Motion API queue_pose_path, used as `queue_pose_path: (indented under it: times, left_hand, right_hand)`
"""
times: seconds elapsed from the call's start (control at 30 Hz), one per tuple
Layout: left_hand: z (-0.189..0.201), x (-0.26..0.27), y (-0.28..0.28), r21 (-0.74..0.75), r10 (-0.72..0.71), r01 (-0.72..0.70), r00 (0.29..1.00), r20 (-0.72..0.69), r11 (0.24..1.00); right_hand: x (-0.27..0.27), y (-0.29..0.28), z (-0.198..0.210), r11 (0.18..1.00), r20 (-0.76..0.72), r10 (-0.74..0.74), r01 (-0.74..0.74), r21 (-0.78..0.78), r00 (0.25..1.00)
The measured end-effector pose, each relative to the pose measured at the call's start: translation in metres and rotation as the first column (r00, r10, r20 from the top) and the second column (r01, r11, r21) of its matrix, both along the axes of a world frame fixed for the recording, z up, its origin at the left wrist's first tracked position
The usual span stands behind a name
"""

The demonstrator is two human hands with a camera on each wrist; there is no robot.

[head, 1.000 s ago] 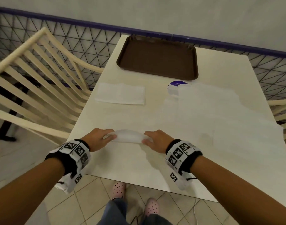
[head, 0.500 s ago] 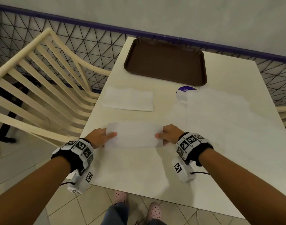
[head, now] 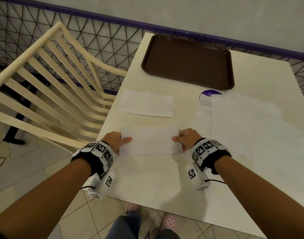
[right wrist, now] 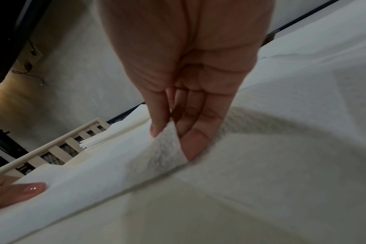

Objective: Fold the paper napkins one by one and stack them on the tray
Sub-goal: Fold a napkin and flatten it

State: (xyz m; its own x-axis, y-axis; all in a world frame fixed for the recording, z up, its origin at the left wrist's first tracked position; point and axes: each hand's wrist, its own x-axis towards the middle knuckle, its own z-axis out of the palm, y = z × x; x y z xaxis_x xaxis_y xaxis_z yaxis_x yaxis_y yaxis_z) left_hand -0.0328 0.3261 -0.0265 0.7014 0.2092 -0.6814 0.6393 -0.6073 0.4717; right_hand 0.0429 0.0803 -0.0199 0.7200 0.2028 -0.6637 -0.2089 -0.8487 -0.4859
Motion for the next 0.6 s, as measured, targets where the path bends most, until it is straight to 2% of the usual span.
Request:
queue_pose_path:
  times: [0.2, 0.6]
  left_hand:
    - [0.001, 0.003, -0.006, 0.186, -0.090, 0.092, 0.996, -0.021, 0.978]
    - [0.001, 0.000, -0.014, 0.305, -0.132, 0.123, 0.991, 0.012, 0.945]
  right_hand:
    - [0.000, 0.003, -0.001, 0.999, 0.026, -0.013, 0.014, -0.036, 1.000]
    - [0.003, 0.006, -0.008, 0.993, 0.070, -0.048, 0.055, -0.106, 0.996]
